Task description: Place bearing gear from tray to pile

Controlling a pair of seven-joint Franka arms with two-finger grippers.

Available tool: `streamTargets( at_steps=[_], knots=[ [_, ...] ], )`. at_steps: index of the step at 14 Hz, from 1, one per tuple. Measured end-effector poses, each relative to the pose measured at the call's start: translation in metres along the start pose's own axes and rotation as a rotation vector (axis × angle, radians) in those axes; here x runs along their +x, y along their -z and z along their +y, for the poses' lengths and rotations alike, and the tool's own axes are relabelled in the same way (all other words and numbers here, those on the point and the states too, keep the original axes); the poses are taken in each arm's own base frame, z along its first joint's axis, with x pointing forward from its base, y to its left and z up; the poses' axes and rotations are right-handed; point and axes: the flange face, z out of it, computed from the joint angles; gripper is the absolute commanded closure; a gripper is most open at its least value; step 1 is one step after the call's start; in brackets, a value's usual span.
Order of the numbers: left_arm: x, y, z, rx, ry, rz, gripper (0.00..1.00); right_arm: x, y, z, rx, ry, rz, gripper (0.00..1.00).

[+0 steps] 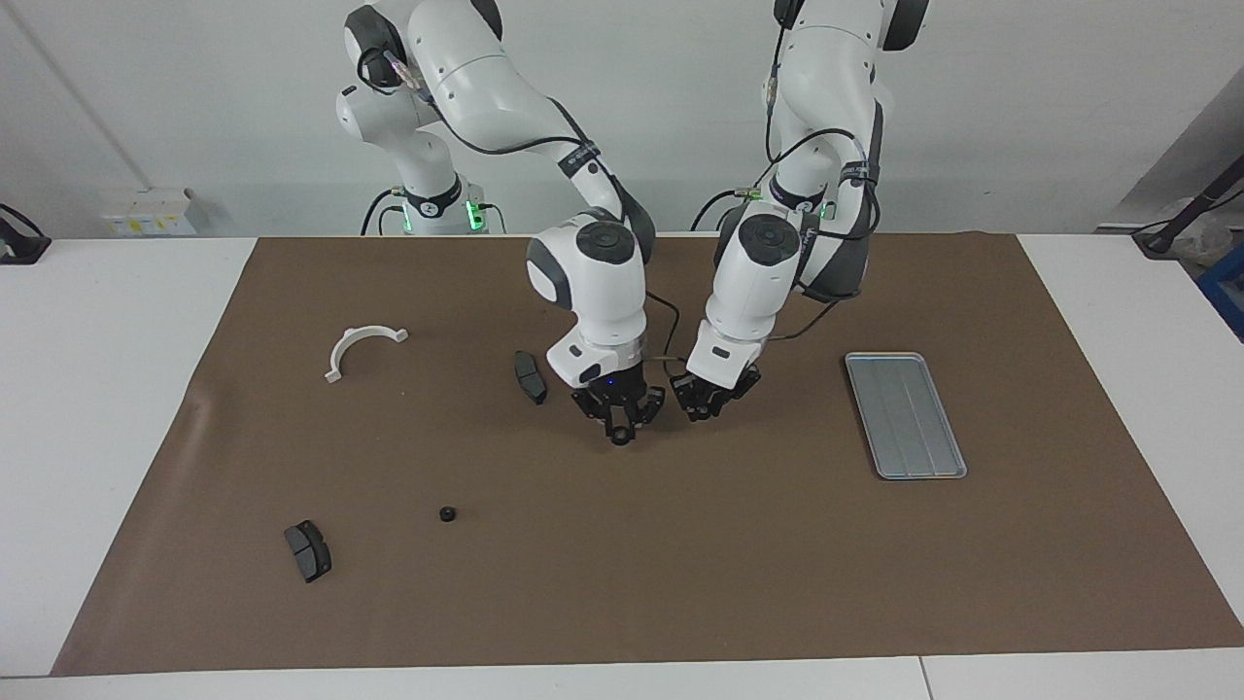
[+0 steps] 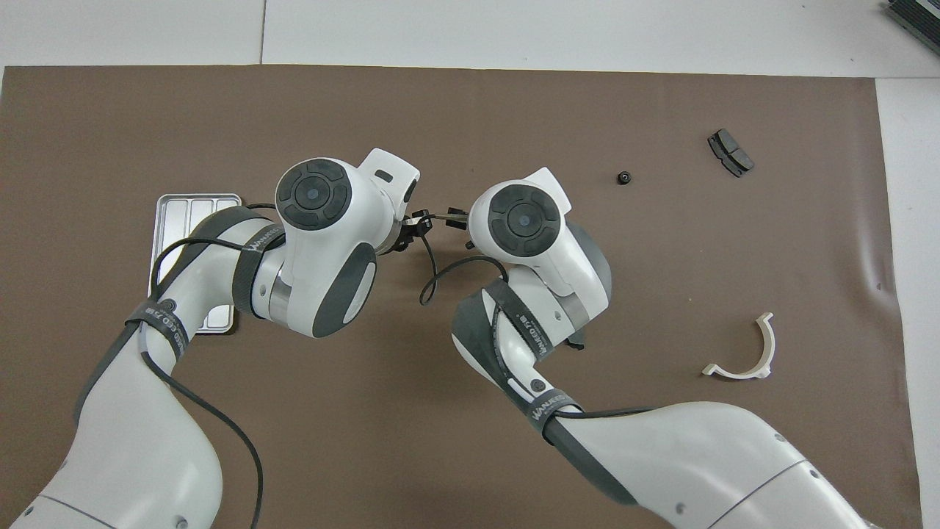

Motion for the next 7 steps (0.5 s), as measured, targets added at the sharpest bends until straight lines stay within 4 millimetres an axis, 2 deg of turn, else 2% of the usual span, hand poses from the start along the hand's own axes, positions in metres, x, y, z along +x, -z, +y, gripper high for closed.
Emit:
streamTargets(
  at_steps=[2,4,5,6,7],
  knots=[
    [-0.002,-0.003,0.003,0.002,-0.006,-0.004,0.87,0.008,0.005,0.042,-0.027,0.01,-0.015,1.0],
    [-0.019,-0.011,0.016,0.01,-0.037,-0.019,0.84,0.007,0.01,0.077,-0.049,0.033,-0.032,1.0],
    [-0.032,-0.018,0.024,0.018,-0.057,-0.032,0.75,0.007,0.013,0.093,-0.058,0.049,-0.04,1.0],
    [-0.044,-0.025,0.03,0.028,-0.072,-0.045,0.59,0.007,0.016,0.11,-0.068,0.067,-0.052,1.0],
    [-0.053,-0.031,0.033,0.036,-0.082,-0.056,0.37,0.006,0.019,0.127,-0.081,0.087,-0.07,1.0]
  ],
)
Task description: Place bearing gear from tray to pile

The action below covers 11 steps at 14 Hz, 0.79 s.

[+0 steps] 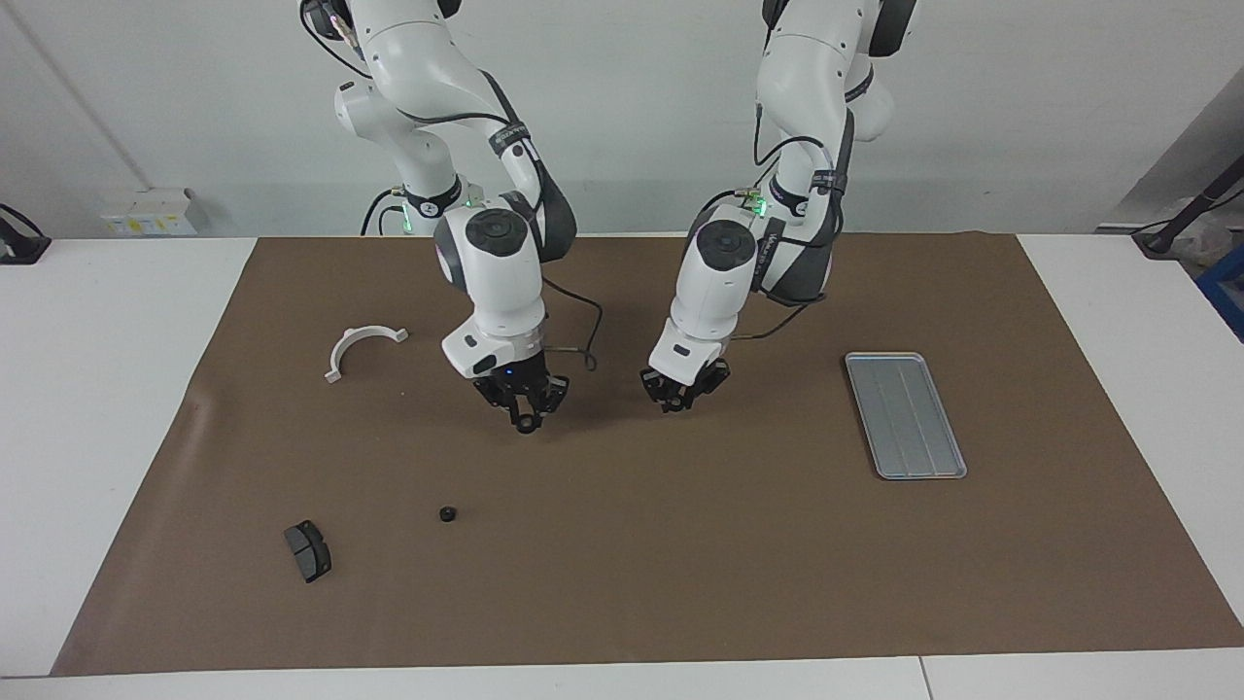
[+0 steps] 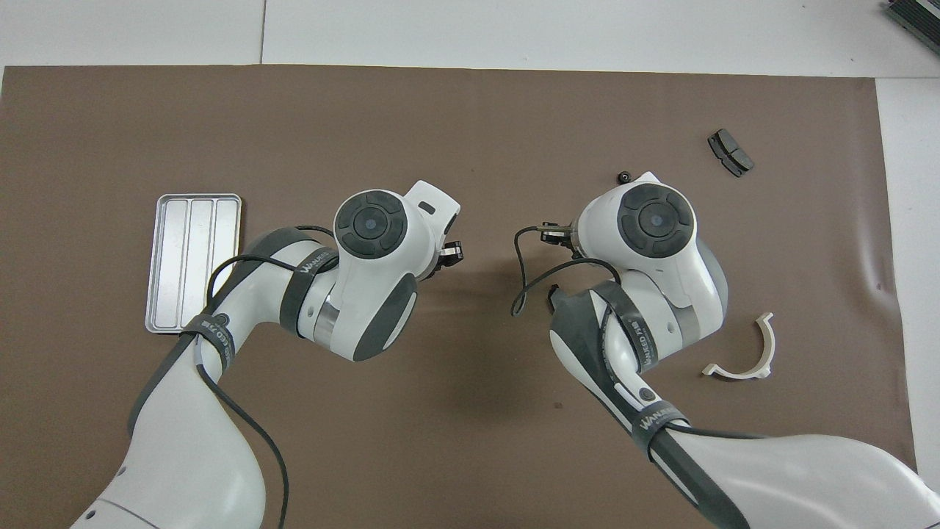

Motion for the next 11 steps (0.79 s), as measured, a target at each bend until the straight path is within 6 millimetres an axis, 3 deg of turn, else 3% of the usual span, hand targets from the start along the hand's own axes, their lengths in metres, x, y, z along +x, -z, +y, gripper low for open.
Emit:
streamTargets(
  at_steps=[1,4,6,8,9,10,11],
  knots=[
    [-0.004,-0.004,0.002,0.005,-0.006,-0.006,0.19,-0.003,0.001,0.014,-0.014,0.021,-0.021,1.0],
    [-0.004,-0.003,0.0,0.007,-0.004,-0.005,0.18,-0.018,-0.001,0.051,-0.035,0.108,-0.098,0.94],
    [0.007,0.005,-0.006,0.003,0.014,0.011,0.18,-0.028,-0.012,0.076,-0.014,0.178,-0.145,0.93],
    [0.041,0.038,-0.032,0.011,0.063,0.024,0.18,-0.034,-0.022,0.101,-0.001,0.24,-0.184,0.94],
    [0.062,0.066,-0.055,0.017,0.077,0.023,0.18,-0.04,-0.028,0.11,-0.001,0.256,-0.203,0.93],
    [0.084,0.099,-0.086,0.022,0.079,0.017,0.18,-0.05,-0.034,0.116,-0.003,0.264,-0.223,0.84],
    [0.102,0.129,-0.122,0.026,0.071,0.011,0.18,-0.059,-0.038,0.117,-0.004,0.265,-0.239,0.47]
  ],
)
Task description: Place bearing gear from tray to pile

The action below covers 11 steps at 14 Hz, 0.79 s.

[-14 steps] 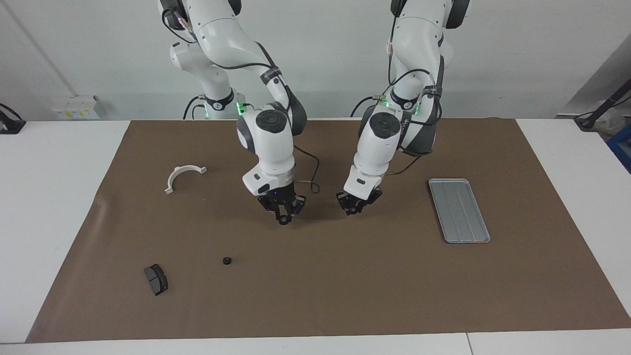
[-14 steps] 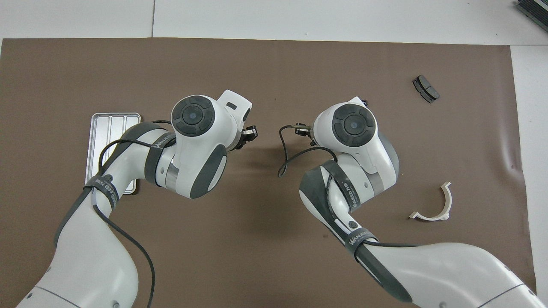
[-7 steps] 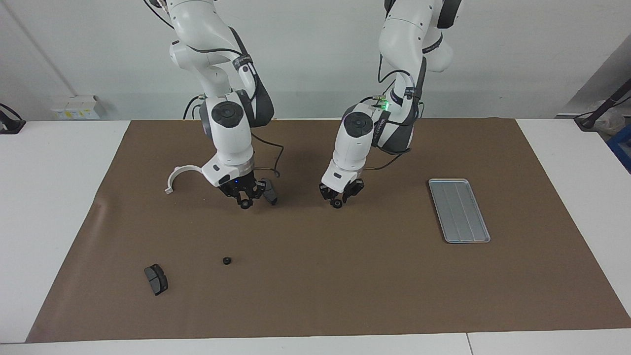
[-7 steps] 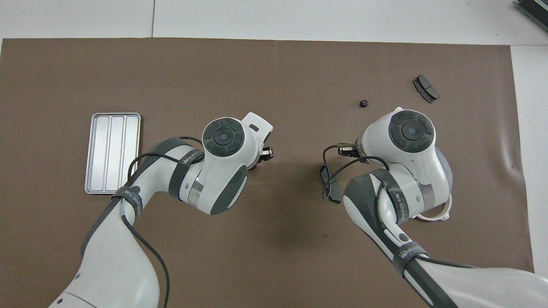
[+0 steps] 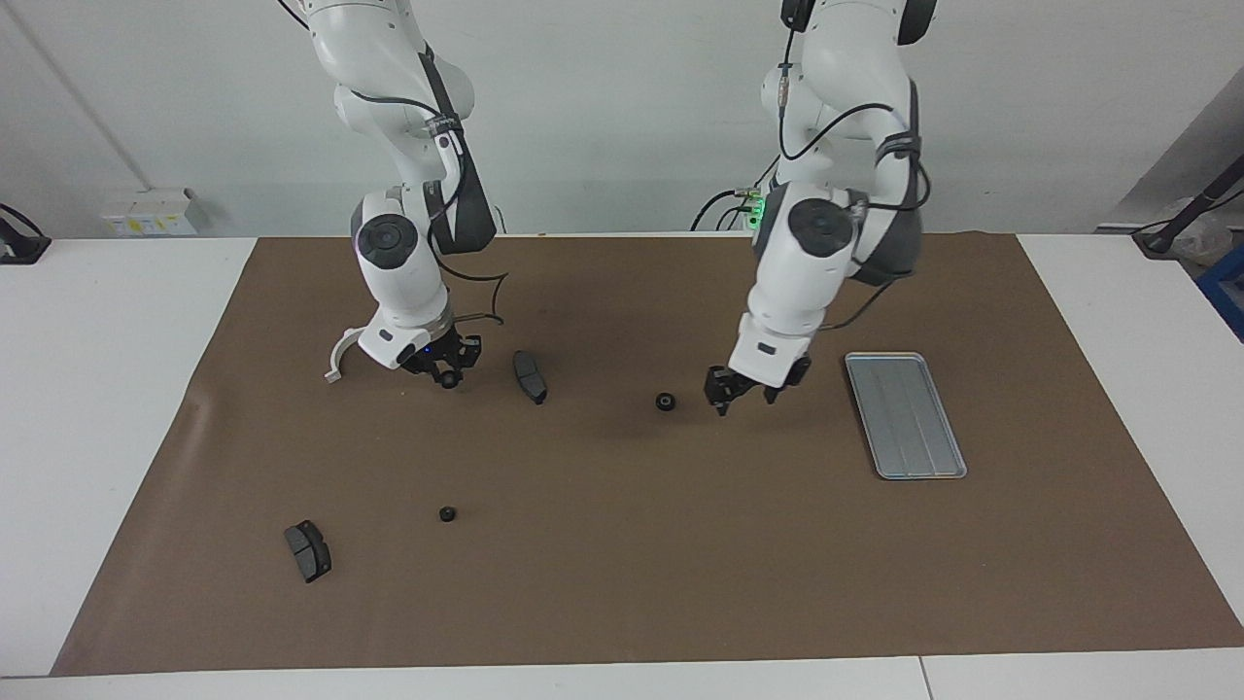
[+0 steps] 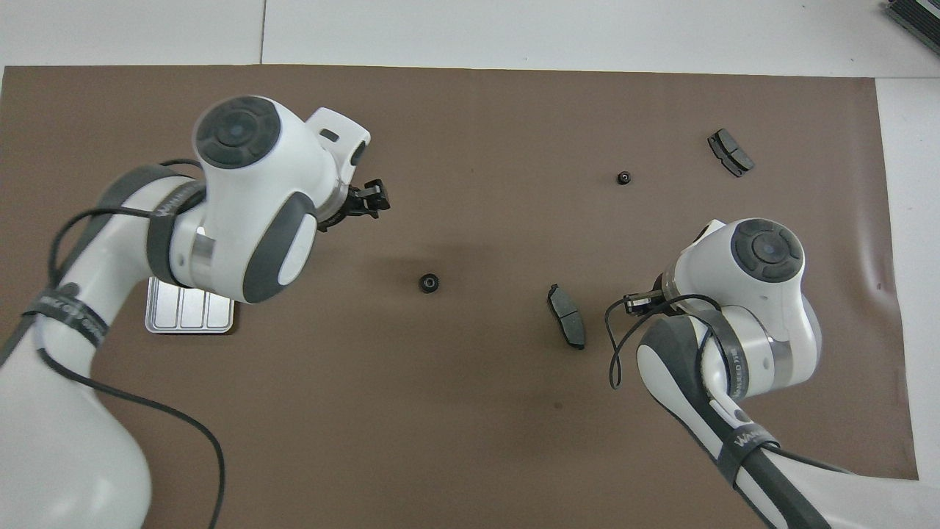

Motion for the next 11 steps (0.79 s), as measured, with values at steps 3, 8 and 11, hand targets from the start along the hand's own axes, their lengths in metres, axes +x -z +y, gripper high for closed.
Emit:
streamTargets(
  at_steps=[3,8,11],
  knots=[
    [0.041,0.051,-0.113,0.009,-0.079,-0.025,0.18,-0.012,-0.004,-0.006,0.007,0.006,-0.014,0.0],
    [0.055,0.103,-0.202,0.055,-0.162,-0.093,0.18,0.001,0.023,-0.03,0.023,-0.022,0.061,0.0],
    [0.043,0.154,-0.195,0.085,-0.184,-0.09,0.18,0.021,0.057,-0.096,0.053,-0.093,0.164,0.0]
  ],
)
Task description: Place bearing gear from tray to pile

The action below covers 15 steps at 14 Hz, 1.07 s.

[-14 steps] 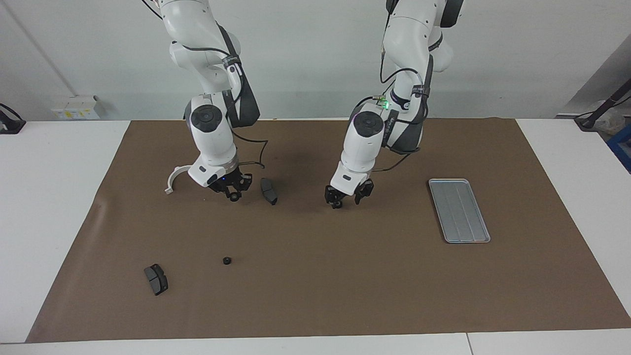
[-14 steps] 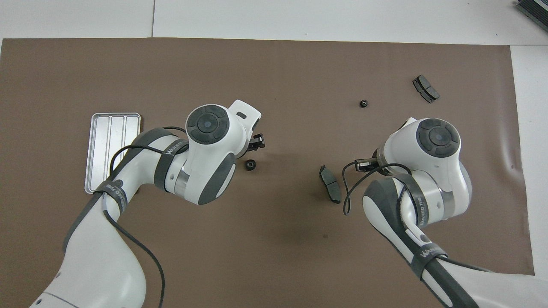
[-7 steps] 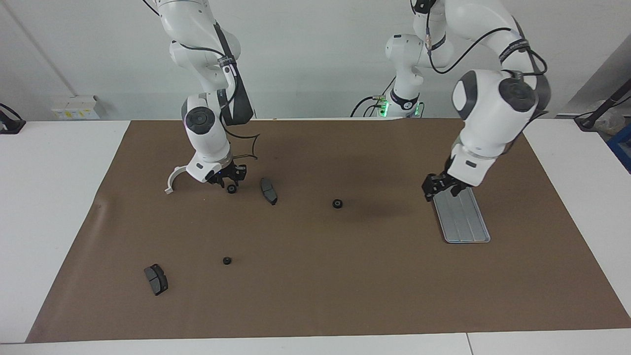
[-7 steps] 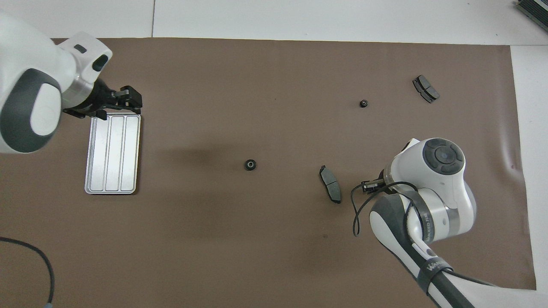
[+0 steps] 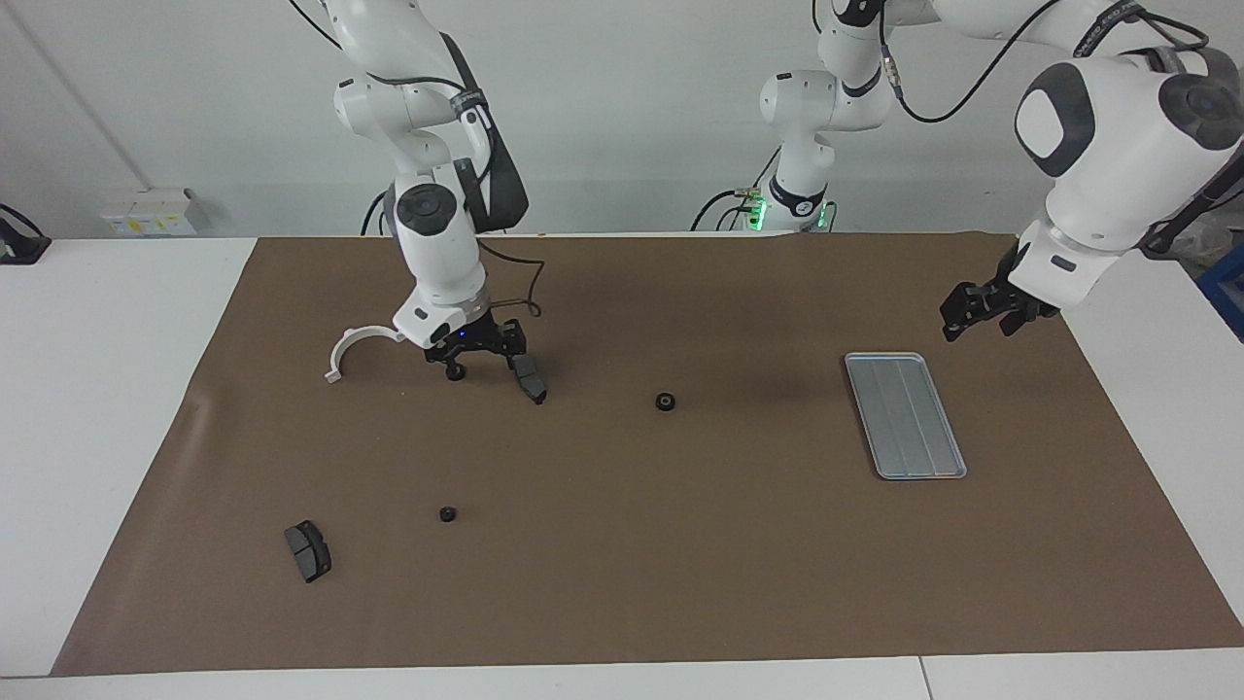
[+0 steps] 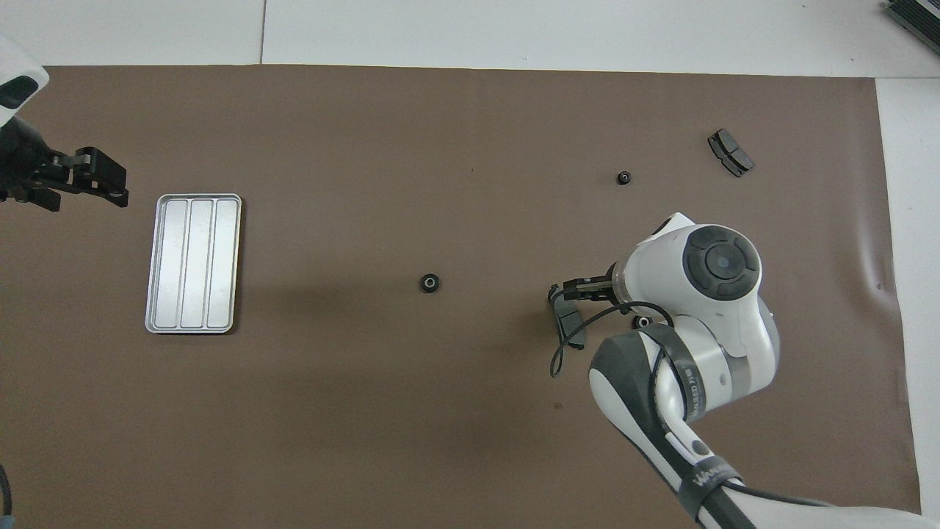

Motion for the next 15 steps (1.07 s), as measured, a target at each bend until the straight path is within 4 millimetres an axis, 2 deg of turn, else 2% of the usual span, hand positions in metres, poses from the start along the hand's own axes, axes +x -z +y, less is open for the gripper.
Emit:
streamTargets(
  at_steps=[1,3,6,9,12,15],
  knots=[
    [-0.003,0.011,0.004,-0.003,-0.009,0.019,0.16,0.005,0.005,-0.022,0.01,-0.01,0.016,0.0],
    [-0.01,0.023,0.01,-0.017,-0.019,0.044,0.0,0.017,0.01,-0.07,0.034,-0.046,0.045,0.0],
    [-0.009,0.016,0.009,-0.037,-0.014,0.053,0.0,0.028,-0.003,-0.138,0.058,-0.097,0.055,0.0],
    [-0.011,0.008,0.008,-0.039,-0.012,0.041,0.0,0.036,-0.027,-0.199,0.044,-0.117,0.084,0.0],
    [-0.018,0.005,0.009,-0.041,-0.015,0.029,0.0,0.034,-0.061,-0.227,0.018,-0.113,0.075,0.0],
    [-0.035,-0.006,0.011,-0.046,-0.023,-0.007,0.0,0.032,-0.071,-0.232,0.016,-0.105,0.07,0.0]
  ],
)
